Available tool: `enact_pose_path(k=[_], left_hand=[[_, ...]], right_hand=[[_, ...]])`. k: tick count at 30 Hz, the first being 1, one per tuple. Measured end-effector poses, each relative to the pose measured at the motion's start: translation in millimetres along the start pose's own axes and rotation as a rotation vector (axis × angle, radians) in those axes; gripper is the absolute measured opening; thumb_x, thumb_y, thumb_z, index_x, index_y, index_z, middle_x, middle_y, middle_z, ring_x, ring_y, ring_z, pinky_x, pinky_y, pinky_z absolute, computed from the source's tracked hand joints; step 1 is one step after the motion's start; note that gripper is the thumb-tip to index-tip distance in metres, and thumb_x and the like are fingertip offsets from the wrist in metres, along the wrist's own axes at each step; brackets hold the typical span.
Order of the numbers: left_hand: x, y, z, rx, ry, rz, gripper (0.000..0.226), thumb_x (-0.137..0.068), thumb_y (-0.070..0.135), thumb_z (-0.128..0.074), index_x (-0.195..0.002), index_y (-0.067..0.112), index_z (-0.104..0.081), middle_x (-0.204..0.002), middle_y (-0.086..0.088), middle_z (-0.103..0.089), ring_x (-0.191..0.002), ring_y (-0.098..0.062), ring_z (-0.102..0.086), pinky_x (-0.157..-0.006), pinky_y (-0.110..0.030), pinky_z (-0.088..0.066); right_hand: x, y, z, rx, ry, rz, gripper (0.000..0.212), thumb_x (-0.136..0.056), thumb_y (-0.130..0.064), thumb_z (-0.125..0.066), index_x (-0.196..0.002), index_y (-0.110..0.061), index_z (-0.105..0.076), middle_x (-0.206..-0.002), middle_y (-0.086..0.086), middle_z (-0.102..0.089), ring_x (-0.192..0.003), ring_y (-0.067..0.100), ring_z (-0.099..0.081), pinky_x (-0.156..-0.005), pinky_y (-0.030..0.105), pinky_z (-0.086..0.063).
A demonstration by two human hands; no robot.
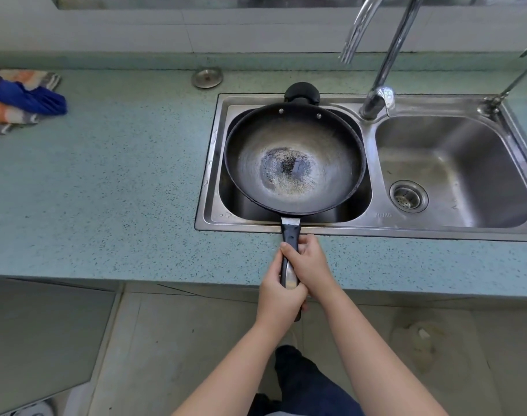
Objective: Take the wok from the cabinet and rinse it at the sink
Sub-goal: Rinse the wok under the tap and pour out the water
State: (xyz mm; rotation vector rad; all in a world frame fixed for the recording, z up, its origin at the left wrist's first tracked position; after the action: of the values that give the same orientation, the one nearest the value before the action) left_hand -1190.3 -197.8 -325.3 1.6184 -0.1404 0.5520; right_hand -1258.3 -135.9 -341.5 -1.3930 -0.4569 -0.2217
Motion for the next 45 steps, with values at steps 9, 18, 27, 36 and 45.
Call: enact_pose_path(k=[9, 18, 27, 36, 45], left_hand=[[-0.5, -10.4, 2.4, -0.012, 0.026, -0.016, 0.058, -0.068, 0.003, -0.065, -0.112, 0.041, -0.056, -0.078, 0.009, -0.07, -0.044, -0.005, -0.057, -0.037, -0.019, -0.045], [1.2, -6.4, 8.8, -0.358, -0.057, 0.011, 0.073, -0.068, 0.031, -0.064, -0.135, 0.038, -0.036, -0.094, 0.018, -0.066, -0.071, 0.002, -0.064, -0.061, -0.012, -0.05], [-1.1, 20.0, 19.2, -0.914, 0.006, -0.18, 0.063, -0.089, 0.035, -0.051, -0.143, 0.014, -0.026, -0.127, -0.008, -0.049, -0.116, -0.021, -0.046, -0.097, -0.031, -0.036], [-19.3, 54.1, 7.9, -1.243, 0.143, -0.412, 0.061, -0.088, 0.036, -0.051, -0.14, 0.009, -0.034, -0.142, -0.013, -0.04, -0.133, -0.028, -0.033, -0.107, -0.041, -0.031], [-33.9, 84.2, 4.7, -1.273, 0.034, -0.655, 0.054, -0.063, 0.016, -0.08, -0.11, -0.004, -0.063, -0.106, -0.026, -0.064, -0.099, -0.042, -0.063, -0.082, -0.05, -0.053]], right_hand=[[-1.8, 11.5, 1.0, 0.074, 0.015, 0.009, 0.029, -0.083, -0.02, -0.065, -0.095, -0.009, -0.041, -0.075, -0.003, -0.061, -0.068, 0.011, -0.062, -0.061, 0.023, -0.048], [0.1, 6.2, 5.7, 0.269, -0.019, 0.042, 0.03, -0.083, -0.029, -0.064, -0.095, -0.017, -0.04, -0.074, -0.013, -0.056, -0.071, 0.006, -0.057, -0.056, 0.016, -0.038], [1.4, -20.2, 35.2, 0.61, -0.068, 0.138, 0.031, -0.087, -0.035, -0.055, -0.111, -0.017, -0.051, -0.08, -0.006, -0.056, -0.076, 0.016, -0.054, -0.068, 0.028, -0.037], [4.5, -59.5, 60.7, 0.867, 0.04, 0.406, 0.044, -0.09, -0.028, -0.052, -0.127, -0.006, -0.044, -0.121, 0.009, -0.05, -0.11, 0.024, -0.05, -0.09, 0.032, -0.043], [20.6, -85.3, 70.9, 1.038, 0.244, 0.438, 0.054, -0.089, -0.028, -0.052, -0.136, -0.005, -0.037, -0.137, 0.01, -0.045, -0.127, 0.024, -0.04, -0.107, 0.037, -0.03]])
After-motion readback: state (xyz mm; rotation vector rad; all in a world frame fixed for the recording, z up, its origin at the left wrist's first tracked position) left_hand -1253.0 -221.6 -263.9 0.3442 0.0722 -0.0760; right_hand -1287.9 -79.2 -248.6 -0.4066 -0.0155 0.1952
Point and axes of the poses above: each hand's wrist, its own x-axis away from the middle knuckle, its own z-axis out of the back of the hand, y = z × x, the point moved 2 cm from there along -x, towards the middle knuckle
